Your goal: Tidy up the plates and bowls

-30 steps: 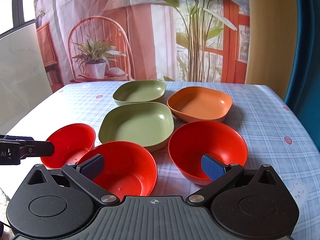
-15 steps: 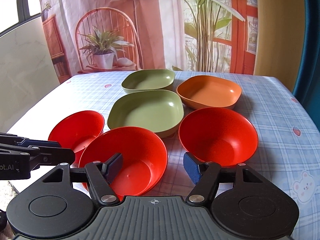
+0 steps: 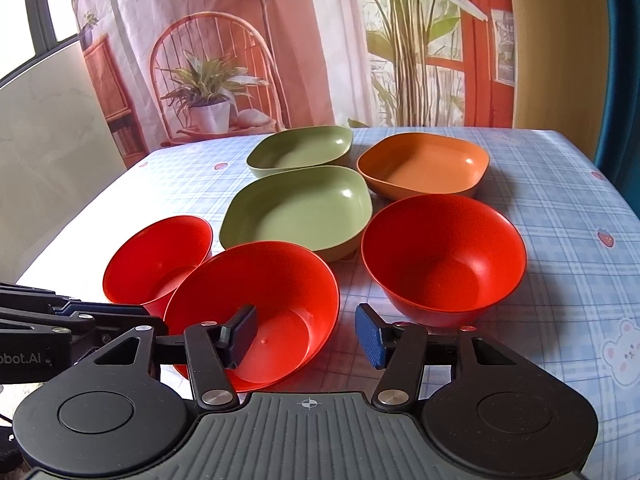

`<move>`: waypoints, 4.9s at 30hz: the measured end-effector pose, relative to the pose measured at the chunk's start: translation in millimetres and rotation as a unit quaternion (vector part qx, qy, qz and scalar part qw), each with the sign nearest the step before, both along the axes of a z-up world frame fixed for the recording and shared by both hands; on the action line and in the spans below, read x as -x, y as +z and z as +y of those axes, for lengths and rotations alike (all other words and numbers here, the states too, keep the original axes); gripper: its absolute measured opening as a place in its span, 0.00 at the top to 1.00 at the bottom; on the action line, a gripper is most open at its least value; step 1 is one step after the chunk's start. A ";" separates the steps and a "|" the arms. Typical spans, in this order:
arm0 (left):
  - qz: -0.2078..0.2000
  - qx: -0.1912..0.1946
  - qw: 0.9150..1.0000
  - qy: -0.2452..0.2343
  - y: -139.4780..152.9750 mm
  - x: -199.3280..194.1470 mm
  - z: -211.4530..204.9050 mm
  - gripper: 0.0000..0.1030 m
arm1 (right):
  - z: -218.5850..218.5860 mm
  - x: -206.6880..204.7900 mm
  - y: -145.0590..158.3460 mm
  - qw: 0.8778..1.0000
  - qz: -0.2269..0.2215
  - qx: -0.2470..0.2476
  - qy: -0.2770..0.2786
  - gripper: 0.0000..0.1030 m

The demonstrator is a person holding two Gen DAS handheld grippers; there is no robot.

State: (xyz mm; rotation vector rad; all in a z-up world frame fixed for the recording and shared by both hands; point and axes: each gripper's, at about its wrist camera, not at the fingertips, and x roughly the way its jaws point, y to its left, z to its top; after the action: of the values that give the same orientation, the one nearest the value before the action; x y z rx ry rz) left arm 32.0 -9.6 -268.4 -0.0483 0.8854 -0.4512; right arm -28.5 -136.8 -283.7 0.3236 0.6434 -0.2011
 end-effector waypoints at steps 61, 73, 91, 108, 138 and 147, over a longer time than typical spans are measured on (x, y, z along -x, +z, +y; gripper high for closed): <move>-0.088 0.019 0.994 0.069 60.2 -15.3 45.0 0.82 | 17.6 -51.5 72.6 0.996 -0.049 0.032 0.061 0.80; -0.059 0.007 0.992 0.113 41.0 -30.8 73.4 0.82 | 47.0 -94.2 48.5 0.994 -0.021 0.036 0.106 0.79; -0.038 -0.019 0.992 0.123 18.1 -33.5 72.7 0.82 | 59.1 -101.2 23.7 0.992 0.014 0.052 0.116 0.79; -0.027 -0.018 0.990 0.139 11.8 -37.6 73.4 0.79 | 62.5 -99.7 18.3 0.991 0.018 0.069 0.117 0.74; -0.072 -0.019 0.993 0.092 33.7 -32.2 28.2 0.75 | -25.3 -31.6 42.8 0.997 -0.044 0.070 0.006 0.66; -0.072 -0.021 0.996 0.045 32.4 -35.2 -6.0 0.75 | -60.7 -9.6 40.8 0.996 -0.045 0.069 -0.038 0.66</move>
State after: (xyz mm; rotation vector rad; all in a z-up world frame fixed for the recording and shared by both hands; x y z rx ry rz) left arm 67.2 -15.6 -236.0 -0.0161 0.7471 -0.3472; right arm -18.9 -197.5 -242.9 0.2225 0.5266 -0.3005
